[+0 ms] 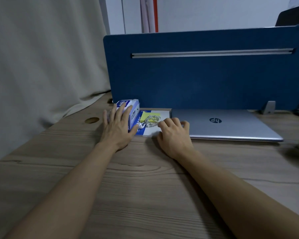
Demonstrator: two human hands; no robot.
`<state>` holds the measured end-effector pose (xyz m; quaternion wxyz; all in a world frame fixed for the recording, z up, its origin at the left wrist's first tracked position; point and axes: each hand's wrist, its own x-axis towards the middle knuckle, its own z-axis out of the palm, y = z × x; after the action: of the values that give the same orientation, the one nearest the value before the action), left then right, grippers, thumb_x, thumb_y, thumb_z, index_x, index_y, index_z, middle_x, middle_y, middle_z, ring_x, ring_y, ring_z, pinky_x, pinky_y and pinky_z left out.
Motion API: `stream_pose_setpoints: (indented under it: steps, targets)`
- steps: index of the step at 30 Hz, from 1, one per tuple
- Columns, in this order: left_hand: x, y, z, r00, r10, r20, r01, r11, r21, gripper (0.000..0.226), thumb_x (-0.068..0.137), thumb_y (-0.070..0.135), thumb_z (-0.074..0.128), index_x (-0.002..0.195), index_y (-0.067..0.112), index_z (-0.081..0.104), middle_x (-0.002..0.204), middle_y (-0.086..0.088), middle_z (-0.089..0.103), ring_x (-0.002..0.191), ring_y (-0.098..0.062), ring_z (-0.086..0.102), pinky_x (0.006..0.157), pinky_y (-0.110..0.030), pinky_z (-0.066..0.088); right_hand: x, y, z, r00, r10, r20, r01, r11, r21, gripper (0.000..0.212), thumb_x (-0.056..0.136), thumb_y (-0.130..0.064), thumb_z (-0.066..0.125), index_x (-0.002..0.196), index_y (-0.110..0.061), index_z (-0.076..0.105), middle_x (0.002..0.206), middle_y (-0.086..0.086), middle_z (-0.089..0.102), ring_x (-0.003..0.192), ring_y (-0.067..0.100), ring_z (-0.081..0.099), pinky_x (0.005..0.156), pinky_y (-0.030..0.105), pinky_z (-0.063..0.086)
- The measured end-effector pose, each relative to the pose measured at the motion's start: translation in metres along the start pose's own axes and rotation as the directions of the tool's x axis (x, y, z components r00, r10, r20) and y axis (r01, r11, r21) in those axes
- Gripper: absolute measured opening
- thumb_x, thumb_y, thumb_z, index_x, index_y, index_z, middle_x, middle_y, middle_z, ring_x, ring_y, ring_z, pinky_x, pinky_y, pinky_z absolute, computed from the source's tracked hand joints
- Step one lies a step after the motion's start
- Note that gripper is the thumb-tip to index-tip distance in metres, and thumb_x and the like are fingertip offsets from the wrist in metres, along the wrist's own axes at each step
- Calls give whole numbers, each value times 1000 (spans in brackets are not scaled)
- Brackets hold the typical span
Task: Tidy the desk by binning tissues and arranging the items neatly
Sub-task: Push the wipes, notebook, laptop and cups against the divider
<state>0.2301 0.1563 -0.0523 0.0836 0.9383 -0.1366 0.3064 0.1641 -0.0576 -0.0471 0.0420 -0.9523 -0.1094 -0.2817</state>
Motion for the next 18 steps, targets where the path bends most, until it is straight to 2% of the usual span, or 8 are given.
stream_pose_setpoints:
  steps: [7,11,18]
  targets:
    - [-47,72,-36,995,101,2,-100,990,-99,71,88,51,43,151,20,29,159,-2,27,148,-24,15,119,-50,10,-54,30,-37,995,84,46,-83,996,-40,26,92,-30,41,109,-17,56,112,3,57,109,27,47,93,45,31]
    - [-75,121,-54,985,174,-22,-175,967,-185,67,90,41,54,149,16,34,156,-4,32,145,-24,25,117,-45,20,-99,57,-67,991,117,68,-111,990,-84,29,92,-35,42,113,-19,53,117,4,55,112,28,46,90,45,33]
    - [-108,201,-72,975,215,54,-192,942,-276,68,94,44,48,152,19,24,160,0,24,147,-19,18,118,-42,19,-182,115,-124,969,235,71,-223,964,-143,32,91,-32,44,120,-22,53,123,3,54,115,27,46,89,44,37]
